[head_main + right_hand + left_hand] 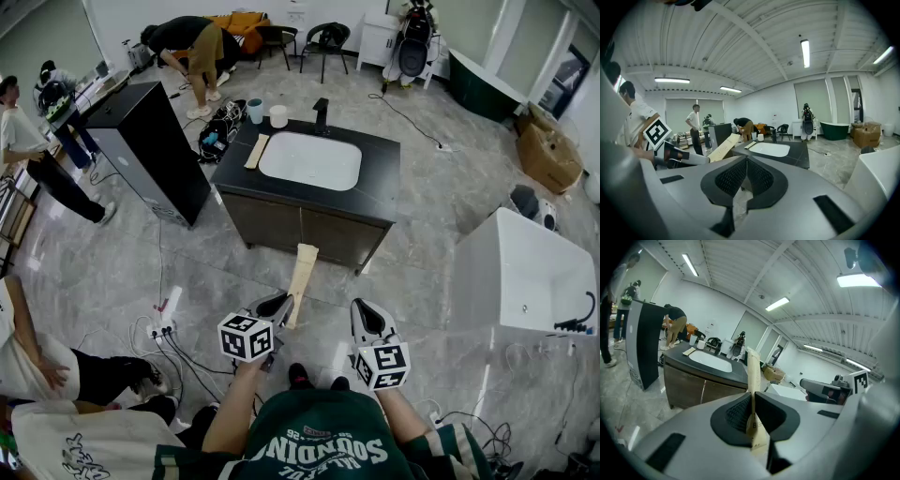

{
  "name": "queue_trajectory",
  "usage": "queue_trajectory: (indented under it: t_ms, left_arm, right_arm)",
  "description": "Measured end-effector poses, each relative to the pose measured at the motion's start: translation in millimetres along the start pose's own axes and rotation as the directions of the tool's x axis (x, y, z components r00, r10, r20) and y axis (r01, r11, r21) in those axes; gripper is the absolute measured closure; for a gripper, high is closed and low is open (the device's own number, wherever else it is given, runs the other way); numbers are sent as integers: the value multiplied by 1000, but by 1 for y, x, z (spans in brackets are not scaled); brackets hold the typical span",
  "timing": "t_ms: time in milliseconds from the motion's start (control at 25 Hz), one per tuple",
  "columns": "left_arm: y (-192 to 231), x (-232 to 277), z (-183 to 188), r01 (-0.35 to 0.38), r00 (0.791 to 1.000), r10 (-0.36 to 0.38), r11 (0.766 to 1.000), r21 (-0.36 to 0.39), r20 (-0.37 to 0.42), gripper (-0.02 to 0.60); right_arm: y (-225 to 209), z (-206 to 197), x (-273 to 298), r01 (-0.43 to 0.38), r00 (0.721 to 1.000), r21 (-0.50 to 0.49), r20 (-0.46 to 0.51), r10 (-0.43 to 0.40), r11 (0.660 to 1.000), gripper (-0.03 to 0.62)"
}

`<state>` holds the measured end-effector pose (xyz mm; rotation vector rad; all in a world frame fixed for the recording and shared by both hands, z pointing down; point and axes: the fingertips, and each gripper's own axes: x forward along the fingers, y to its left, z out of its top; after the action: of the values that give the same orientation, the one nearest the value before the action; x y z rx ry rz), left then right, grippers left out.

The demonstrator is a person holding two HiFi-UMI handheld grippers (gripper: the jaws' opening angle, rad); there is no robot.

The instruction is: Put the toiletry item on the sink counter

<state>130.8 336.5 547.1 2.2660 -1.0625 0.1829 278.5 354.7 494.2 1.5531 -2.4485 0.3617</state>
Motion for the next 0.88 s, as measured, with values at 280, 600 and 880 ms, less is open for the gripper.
queue_trajectory:
  t_ms: [280,600,880]
  left_arm:
    - [8,1,5,-9,1000,9,1000,-6,8,546]
    - [12,6,6,3,1000,-3,1000,-12,-8,546]
    - [20,6,8,11,1000,-11,1000,-14,-12,546]
  right_arm:
    - [-1,1,9,5,1000,-11,-15,-5,1000,553]
    - [-4,1,13,23,999,-1,-22,-23,1000,553]
    - [0,1,22,24,999,2,-24,-24,1000,553]
